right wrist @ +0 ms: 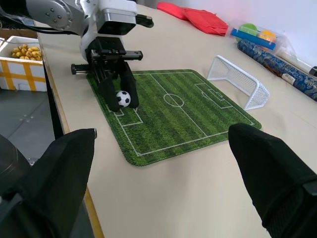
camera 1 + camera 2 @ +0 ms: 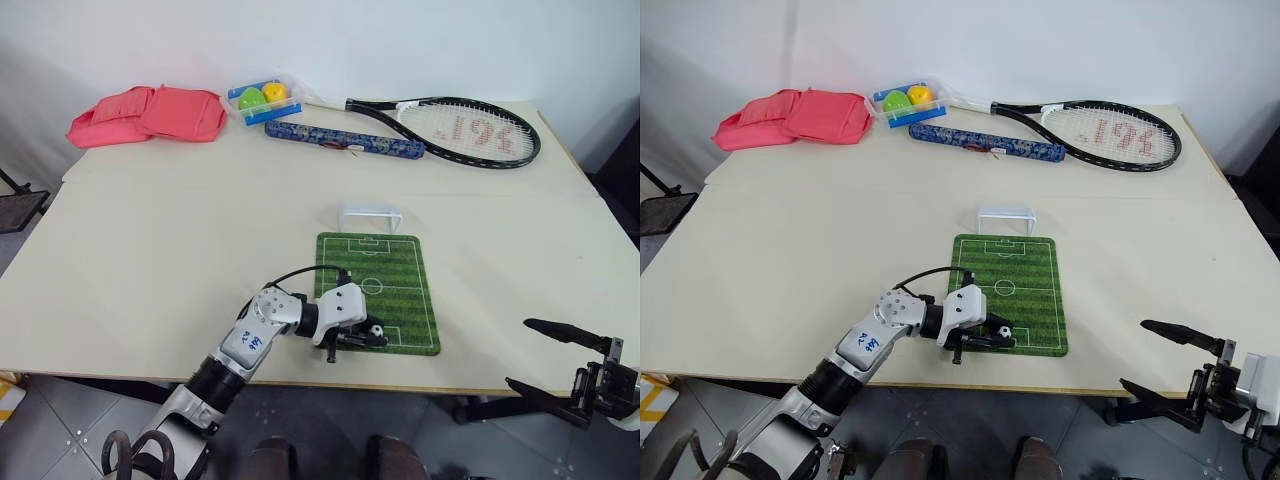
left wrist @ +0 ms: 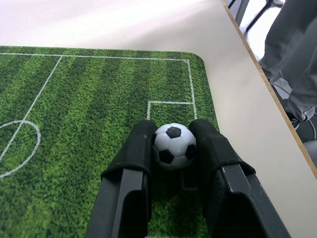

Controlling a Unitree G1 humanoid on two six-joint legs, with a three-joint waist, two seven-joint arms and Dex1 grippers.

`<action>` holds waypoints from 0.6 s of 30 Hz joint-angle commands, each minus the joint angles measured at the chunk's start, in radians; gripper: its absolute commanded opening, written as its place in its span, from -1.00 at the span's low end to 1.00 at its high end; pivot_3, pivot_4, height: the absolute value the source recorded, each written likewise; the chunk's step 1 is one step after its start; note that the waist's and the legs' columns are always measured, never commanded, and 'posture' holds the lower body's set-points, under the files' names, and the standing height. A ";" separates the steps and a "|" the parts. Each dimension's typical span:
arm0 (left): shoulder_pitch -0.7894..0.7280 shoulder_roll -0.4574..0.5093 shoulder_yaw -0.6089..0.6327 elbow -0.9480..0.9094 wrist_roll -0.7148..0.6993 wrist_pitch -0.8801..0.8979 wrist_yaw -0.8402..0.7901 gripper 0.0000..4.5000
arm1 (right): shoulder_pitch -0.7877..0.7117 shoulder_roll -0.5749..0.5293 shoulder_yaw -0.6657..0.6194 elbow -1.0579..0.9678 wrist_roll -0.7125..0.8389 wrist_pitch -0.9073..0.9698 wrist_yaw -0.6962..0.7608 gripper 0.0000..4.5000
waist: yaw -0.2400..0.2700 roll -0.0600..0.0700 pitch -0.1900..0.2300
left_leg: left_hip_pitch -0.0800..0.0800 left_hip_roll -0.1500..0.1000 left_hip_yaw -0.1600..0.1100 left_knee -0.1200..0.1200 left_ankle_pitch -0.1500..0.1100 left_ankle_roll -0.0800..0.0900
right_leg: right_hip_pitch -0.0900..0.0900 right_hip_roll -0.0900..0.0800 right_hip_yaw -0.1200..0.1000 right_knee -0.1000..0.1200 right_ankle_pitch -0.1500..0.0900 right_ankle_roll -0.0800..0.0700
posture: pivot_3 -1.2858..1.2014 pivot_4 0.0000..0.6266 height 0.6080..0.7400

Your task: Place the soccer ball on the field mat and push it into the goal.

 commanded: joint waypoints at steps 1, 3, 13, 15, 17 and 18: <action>0.013 -0.009 -0.017 -0.033 -0.002 0.012 -0.017 -0.47 | 0.007 0.007 -0.004 -0.032 -0.001 0.006 -0.019 1.00 | 0.000 0.000 0.000 | 0.000 0.000 0.000 0.000 0.000 0.000 | 0.000 0.000 0.000 0.000 0.000 0.000 | 0.03 -0.52 1.00; 0.015 -0.011 -0.016 -0.038 -0.008 0.015 -0.025 -0.37 | 0.008 0.009 -0.002 -0.038 -0.004 0.010 -0.025 1.00 | 0.000 0.000 0.000 | 0.000 0.000 0.000 0.000 0.000 0.000 | 0.000 0.000 0.000 0.000 0.000 0.000 | 0.03 -0.52 1.00; 0.007 -0.016 -0.006 -0.027 0.005 -0.026 -0.023 0.21 | 0.004 0.012 0.009 -0.054 -0.011 0.030 -0.044 1.00 | -0.001 0.000 0.000 | 0.000 0.000 0.000 0.000 0.000 0.000 | 0.000 0.000 0.000 0.000 0.000 0.000 | 0.03 -0.52 1.00; 0.005 -0.018 -0.004 -0.023 0.009 -0.037 -0.017 0.21 | 0.000 0.012 0.012 -0.053 -0.013 0.034 -0.046 1.00 | -0.001 0.000 0.000 | 0.000 0.000 0.000 0.000 0.000 0.000 | 0.000 0.000 0.000 0.000 0.000 0.000 | 0.03 -0.52 1.00; 0.004 -0.020 -0.001 -0.021 0.009 -0.046 -0.015 0.21 | -0.003 0.015 0.016 -0.055 -0.014 0.038 -0.049 1.00 | -0.001 0.000 0.000 | 0.000 0.000 0.000 0.000 0.000 0.000 | 0.000 0.000 0.000 0.000 0.000 0.000 | 0.03 -0.52 1.00; 0.005 -0.022 0.002 -0.023 0.007 -0.049 -0.015 0.21 | -0.004 0.015 0.018 -0.055 -0.015 0.038 -0.050 1.00 | -0.001 0.000 0.000 | 0.000 0.000 0.000 0.000 0.000 0.000 | 0.000 0.000 0.000 0.000 0.000 0.000 | 0.03 -0.52 1.00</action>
